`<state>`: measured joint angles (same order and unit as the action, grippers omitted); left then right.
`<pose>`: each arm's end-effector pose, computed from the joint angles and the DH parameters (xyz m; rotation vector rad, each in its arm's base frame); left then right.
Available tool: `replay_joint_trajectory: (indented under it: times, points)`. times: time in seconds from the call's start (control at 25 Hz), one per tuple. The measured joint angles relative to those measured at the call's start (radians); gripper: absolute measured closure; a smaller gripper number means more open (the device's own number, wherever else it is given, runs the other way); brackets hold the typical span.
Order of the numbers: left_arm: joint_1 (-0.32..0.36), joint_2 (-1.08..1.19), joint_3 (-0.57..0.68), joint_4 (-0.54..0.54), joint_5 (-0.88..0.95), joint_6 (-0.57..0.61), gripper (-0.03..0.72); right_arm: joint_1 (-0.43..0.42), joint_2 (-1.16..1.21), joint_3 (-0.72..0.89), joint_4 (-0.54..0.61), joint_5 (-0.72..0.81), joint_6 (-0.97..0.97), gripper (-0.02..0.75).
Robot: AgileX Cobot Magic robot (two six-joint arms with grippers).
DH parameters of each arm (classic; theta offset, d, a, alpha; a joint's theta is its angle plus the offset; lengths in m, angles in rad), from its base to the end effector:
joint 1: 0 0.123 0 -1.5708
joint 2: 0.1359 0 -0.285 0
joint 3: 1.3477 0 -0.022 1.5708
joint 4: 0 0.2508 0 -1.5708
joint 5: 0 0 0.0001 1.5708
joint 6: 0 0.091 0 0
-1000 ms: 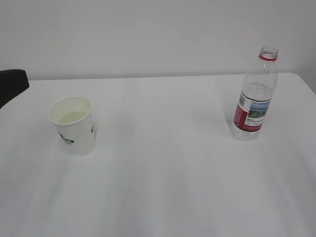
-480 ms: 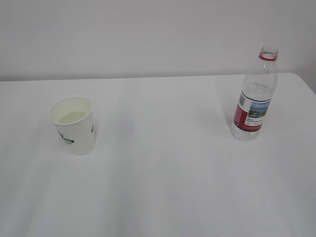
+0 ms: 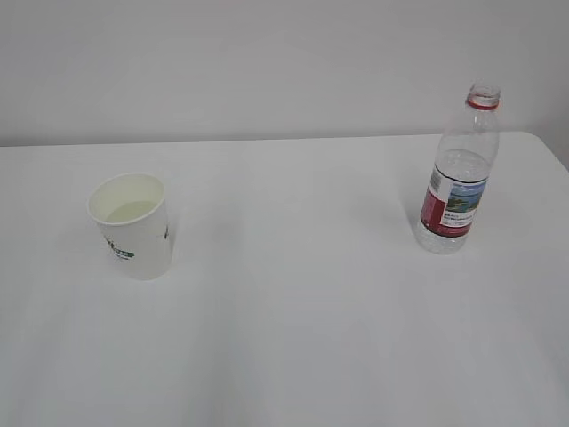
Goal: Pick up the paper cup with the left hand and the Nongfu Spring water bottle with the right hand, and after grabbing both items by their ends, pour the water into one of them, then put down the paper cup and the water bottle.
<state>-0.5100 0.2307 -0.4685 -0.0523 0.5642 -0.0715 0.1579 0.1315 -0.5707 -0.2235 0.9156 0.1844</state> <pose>0.0450 -0.0281 0.3045 0.3790 1.7947 -0.4681 0.0165 -0.0136 0.3103 0.0088 1.9418 -0.0362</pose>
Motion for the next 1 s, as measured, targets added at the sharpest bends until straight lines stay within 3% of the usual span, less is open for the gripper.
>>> replay_joint_trajectory:
  times: [0.32,0.64,1.0]
  points:
    - [0.000,-0.028,-0.040,0.002,0.220,0.000,0.138,0.000,0.000,-0.002,0.112,0.057,-0.146,0.234]
    - [0.000,-0.030,-0.072,0.000,0.409,0.000,0.153,0.000,-0.013,-0.011,0.174,0.225,-0.252,0.235]
    - [0.000,-0.032,-0.074,0.000,0.449,0.001,0.209,0.000,-0.148,-0.014,0.202,0.272,-0.255,0.235]
